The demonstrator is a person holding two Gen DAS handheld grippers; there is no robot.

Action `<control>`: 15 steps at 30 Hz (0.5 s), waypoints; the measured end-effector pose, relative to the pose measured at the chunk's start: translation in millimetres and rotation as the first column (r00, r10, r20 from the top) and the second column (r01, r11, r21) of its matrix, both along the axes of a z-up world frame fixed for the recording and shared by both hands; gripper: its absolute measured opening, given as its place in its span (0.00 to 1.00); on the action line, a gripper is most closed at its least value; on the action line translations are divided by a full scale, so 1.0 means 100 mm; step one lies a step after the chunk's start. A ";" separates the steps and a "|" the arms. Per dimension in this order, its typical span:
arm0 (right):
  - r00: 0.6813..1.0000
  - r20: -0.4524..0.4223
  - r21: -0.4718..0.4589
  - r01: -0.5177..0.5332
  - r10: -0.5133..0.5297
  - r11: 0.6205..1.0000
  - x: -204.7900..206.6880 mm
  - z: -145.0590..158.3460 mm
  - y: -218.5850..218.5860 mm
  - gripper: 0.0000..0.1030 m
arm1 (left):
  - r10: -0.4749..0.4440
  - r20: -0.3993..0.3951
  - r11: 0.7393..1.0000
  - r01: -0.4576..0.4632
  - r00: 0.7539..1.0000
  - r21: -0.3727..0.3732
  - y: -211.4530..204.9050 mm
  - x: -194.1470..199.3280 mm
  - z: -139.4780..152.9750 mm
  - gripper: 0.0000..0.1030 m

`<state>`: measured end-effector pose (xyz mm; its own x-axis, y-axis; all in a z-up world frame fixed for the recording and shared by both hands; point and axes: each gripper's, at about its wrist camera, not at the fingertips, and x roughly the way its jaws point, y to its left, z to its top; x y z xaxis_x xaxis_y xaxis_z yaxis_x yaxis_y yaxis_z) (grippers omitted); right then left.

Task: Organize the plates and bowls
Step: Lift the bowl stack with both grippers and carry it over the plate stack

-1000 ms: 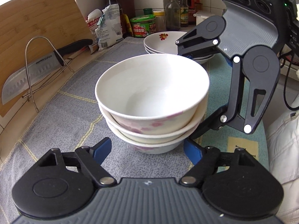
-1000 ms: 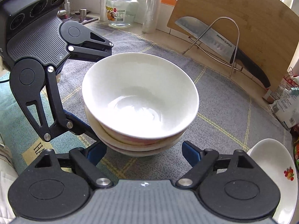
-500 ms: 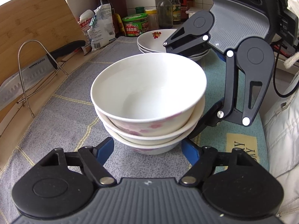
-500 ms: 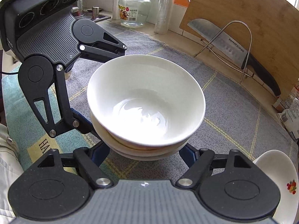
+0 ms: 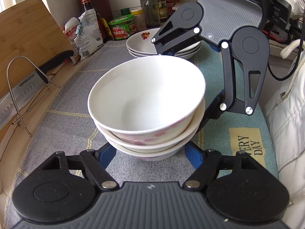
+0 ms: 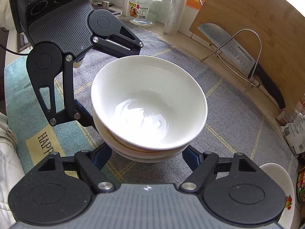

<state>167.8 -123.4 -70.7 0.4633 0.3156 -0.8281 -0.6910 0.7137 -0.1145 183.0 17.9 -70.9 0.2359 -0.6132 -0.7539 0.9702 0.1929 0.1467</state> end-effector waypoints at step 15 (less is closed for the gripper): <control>1.000 -0.028 0.014 0.014 -0.013 1.000 0.03 -0.02 0.01 0.78 | -0.010 -0.008 1.000 0.011 1.000 0.010 -0.02 0.02 0.01 0.76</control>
<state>171.3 -122.7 -72.4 0.4440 0.3211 -0.8365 -0.6841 0.7244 -0.0851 185.0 16.0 -70.1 0.2238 -0.6081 -0.7617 0.9732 0.1812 0.1412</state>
